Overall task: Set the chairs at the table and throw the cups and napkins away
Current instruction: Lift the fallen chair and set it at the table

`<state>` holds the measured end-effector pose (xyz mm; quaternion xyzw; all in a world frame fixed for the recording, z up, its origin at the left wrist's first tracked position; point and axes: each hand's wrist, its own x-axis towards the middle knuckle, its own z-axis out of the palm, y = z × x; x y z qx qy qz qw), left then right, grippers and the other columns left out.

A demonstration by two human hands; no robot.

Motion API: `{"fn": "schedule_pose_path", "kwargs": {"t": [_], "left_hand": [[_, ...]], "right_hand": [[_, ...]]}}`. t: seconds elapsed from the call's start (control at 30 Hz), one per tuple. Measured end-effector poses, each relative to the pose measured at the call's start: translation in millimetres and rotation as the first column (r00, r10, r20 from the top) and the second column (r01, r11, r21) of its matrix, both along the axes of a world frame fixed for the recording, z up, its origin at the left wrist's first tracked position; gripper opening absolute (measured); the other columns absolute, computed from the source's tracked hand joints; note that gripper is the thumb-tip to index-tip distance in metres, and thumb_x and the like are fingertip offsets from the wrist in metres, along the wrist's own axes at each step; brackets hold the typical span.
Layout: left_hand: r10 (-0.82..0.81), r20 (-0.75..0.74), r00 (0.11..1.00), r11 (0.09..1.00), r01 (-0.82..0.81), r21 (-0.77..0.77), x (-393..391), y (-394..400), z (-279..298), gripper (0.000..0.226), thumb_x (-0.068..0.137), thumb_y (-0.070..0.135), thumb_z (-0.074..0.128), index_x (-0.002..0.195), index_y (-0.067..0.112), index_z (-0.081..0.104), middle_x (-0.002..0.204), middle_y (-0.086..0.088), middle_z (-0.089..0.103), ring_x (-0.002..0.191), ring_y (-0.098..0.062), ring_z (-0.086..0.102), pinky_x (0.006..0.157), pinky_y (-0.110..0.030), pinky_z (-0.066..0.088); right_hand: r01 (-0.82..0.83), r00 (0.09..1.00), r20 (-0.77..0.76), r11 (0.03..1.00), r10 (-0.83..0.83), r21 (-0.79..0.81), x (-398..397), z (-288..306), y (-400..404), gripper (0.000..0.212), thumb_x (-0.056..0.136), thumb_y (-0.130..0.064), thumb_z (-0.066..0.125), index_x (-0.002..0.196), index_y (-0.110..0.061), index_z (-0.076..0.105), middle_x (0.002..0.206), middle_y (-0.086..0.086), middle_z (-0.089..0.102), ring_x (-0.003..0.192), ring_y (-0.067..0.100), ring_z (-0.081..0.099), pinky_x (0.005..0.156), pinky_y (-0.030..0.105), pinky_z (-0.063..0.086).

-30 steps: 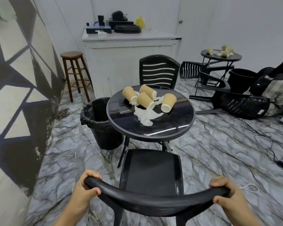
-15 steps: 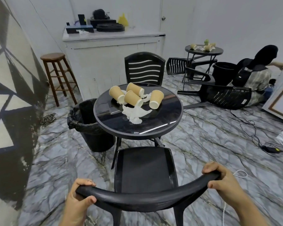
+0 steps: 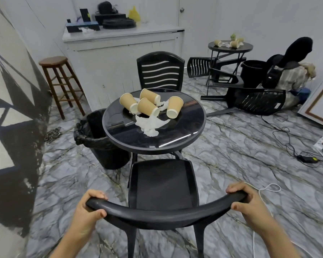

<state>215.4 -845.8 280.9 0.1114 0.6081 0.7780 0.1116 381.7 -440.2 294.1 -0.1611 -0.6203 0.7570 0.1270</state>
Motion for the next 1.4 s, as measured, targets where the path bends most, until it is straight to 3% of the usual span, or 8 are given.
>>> {"fn": "schedule_pose_path", "kwargs": {"t": [0.13,0.3,0.4,1.1,1.23,1.33,1.4], "left_hand": [[-0.061,0.021,0.998,0.998,0.061,0.011,-18.0,-0.1,5.9,0.062,0.024,0.046,0.095,0.069,0.017,0.062,0.07,0.002,0.064,0.067,-0.01,0.062,0.056,-0.015,0.05],[-0.094,0.029,0.995,0.995,0.095,-0.041,-24.6,-0.4,6.6,0.062,0.023,0.051,0.094,0.068,0.02,0.064,0.069,0.004,0.064,0.065,-0.01,0.061,0.056,-0.016,0.049],[-0.08,0.018,0.997,0.996,0.081,-0.04,-18.6,-0.7,4.6,0.061,0.026,0.052,0.093,0.07,0.022,0.064,0.07,0.006,0.064,0.066,-0.008,0.062,0.057,-0.016,0.05],[-0.084,0.036,0.996,0.996,0.085,-0.03,-14.4,-3.3,8.6,0.061,0.027,0.048,0.094,0.073,0.021,0.065,0.077,0.004,0.068,0.076,-0.01,0.066,0.065,-0.018,0.054],[-0.068,0.052,0.996,0.995,0.072,-0.074,-14.2,-5.2,8.5,0.063,0.027,0.049,0.094,0.076,0.02,0.065,0.081,0.003,0.068,0.08,-0.011,0.066,0.066,-0.021,0.055],[-0.065,0.073,0.995,0.989,0.074,-0.126,-13.6,-7.6,8.6,0.064,0.029,0.05,0.094,0.078,0.02,0.065,0.087,0.001,0.069,0.086,-0.013,0.066,0.069,-0.024,0.057],[-0.077,0.098,0.992,0.98,0.093,-0.177,-14.0,-9.7,11.1,0.065,0.031,0.049,0.094,0.081,0.019,0.066,0.093,0.001,0.07,0.091,-0.014,0.067,0.071,-0.025,0.057]], "right_hand": [[0.046,0.999,-0.009,0.999,-0.045,0.018,-2.9,-1.0,-10.7,0.028,0.047,0.003,0.071,0.066,-0.017,0.067,0.077,-0.006,0.062,0.069,0.007,0.06,0.055,0.019,0.049],[-0.006,1.0,0.02,1.0,0.006,0.018,-7.4,3.2,-7.4,0.036,0.049,0.011,0.081,0.067,-0.018,0.068,0.082,0.005,0.059,0.066,0.01,0.06,0.055,0.021,0.05],[-0.035,0.999,0.026,0.999,0.035,-0.016,-8.6,6.7,-6.1,0.03,0.051,0.006,0.07,0.066,-0.02,0.068,0.084,0.009,0.056,0.064,0.011,0.061,0.053,0.022,0.052],[-0.039,0.999,0.034,0.999,0.038,0.023,-6.0,1.8,-0.7,0.036,0.052,0.009,0.079,0.068,-0.022,0.069,0.077,-0.006,0.064,0.067,0.007,0.062,0.057,0.021,0.053],[-0.049,0.998,0.038,0.998,0.048,0.028,-6.3,-0.5,1.4,0.032,0.054,0.007,0.073,0.069,-0.021,0.069,0.077,-0.011,0.066,0.071,0.004,0.062,0.057,0.017,0.051],[-0.107,0.991,0.084,0.994,0.105,0.019,-5.1,0.9,8.3,0.035,0.059,0.013,0.072,0.07,-0.02,0.07,0.076,-0.006,0.067,0.069,0.008,0.062,0.057,0.018,0.051],[-0.184,0.975,0.122,0.983,0.184,-0.017,-6.6,7.8,18.6,0.03,0.067,0.01,0.069,0.081,-0.016,0.072,0.081,0.0,0.069,0.076,0.012,0.065,0.061,0.018,0.052]]}}
